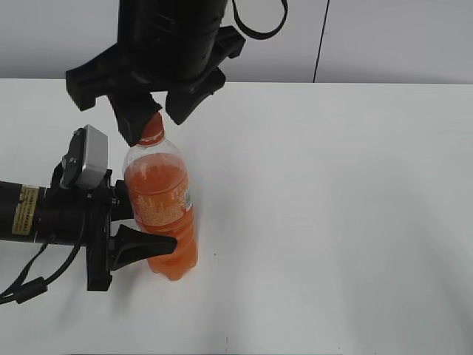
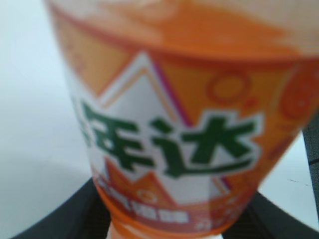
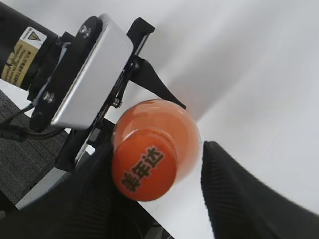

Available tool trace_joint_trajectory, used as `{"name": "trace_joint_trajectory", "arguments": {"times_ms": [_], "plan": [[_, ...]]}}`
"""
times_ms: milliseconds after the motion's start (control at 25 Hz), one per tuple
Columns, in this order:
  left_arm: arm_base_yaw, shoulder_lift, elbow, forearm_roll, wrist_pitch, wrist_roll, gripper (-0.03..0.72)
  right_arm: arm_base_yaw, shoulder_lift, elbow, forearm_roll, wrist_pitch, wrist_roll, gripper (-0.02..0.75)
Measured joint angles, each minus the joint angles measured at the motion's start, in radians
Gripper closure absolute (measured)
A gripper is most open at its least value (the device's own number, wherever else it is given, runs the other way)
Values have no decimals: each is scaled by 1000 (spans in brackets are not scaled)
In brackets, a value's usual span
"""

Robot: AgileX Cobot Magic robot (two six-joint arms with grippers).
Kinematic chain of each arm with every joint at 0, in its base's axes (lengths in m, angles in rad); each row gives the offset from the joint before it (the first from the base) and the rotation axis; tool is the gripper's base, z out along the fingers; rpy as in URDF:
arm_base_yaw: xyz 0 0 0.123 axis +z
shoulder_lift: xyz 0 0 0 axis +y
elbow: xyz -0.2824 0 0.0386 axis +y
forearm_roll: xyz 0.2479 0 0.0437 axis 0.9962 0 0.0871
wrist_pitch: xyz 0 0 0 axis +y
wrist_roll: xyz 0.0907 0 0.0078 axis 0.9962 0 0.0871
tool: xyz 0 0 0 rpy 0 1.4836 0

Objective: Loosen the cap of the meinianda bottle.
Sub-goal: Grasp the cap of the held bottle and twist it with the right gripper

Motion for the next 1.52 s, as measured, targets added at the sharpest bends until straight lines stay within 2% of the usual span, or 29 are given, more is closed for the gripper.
{"name": "trace_joint_trajectory", "arguments": {"times_ms": [160, 240, 840, 1040, 1240, 1360, 1520], "plan": [[0, 0, 0, 0, 0, 0, 309, 0, 0, 0, 3, 0, 0, 379], [0, 0, 0, 0, 0, 0, 309, 0, -2, 0, 10, 0, 0, 395], [0, 0, 0, 0, 0, 0, 309, 0, -12, 0, 37, 0, 2, 408], [0, 0, 0, 1, 0, 0, 309, 0, -12, 0, 36, 1, 2, 466], [0, 0, 0, 1, 0, 0, 309, 0, -12, 0, 33, 1, -6, 466], [0, 0, 0, 1, 0, 0, 309, 0, -12, 0, 33, 1, -97, 466], [0, 0, 0, 1, 0, 0, 309, 0, -12, 0, 33, 1, -373, 466]]}}
